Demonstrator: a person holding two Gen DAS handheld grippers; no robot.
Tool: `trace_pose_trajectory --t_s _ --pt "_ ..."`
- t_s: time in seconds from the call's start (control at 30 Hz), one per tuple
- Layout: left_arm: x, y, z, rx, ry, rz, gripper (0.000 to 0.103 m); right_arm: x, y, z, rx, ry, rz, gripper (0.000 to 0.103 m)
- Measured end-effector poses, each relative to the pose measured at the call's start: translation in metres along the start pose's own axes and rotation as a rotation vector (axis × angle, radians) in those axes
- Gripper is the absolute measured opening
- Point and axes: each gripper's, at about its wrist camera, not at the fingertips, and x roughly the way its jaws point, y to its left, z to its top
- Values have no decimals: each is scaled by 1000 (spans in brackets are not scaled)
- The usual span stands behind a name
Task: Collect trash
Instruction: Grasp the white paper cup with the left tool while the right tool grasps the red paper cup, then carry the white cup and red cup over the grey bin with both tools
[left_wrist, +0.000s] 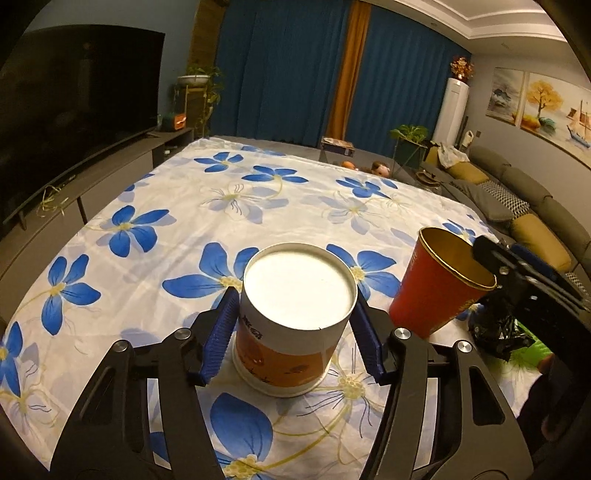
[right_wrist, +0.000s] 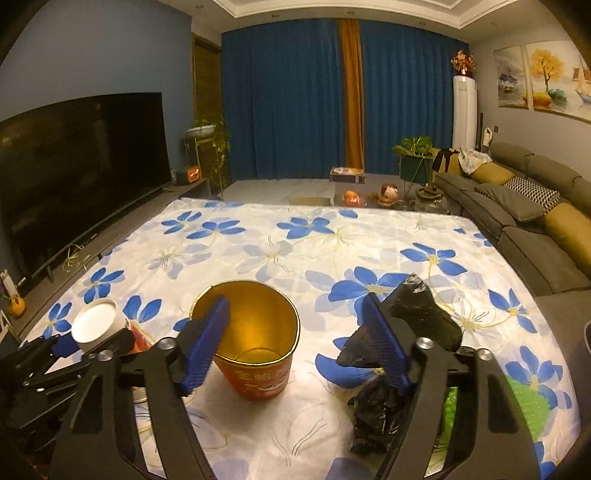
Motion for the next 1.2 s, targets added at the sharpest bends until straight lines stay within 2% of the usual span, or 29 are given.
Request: trace_pose_trajectory --t_s 0.13,0.37,0.43,0.53,0.87,1.2 --pt "-2 3 0 -13 -8 -7 58 10 1 -4 -14 41 20 50" --pt "-8 4 -1 -20 -22 -15 58 9 2 -12 -11 66 51 33" --pt "-10 4 -1 -21 -23 -21 58 6 3 -14 -20 70 57 19" --pt "-13 3 -1 -13 -31 -24 58 2 3 -16 -26 73 56 8" --pt "-28 -6 -3 13 -51 -24 58 -34 -3 -21 -31 25 34 6" --pt "-71 -23 -7 53 -97 -26 58 -91 -18 -24 -21 -44 22 6"
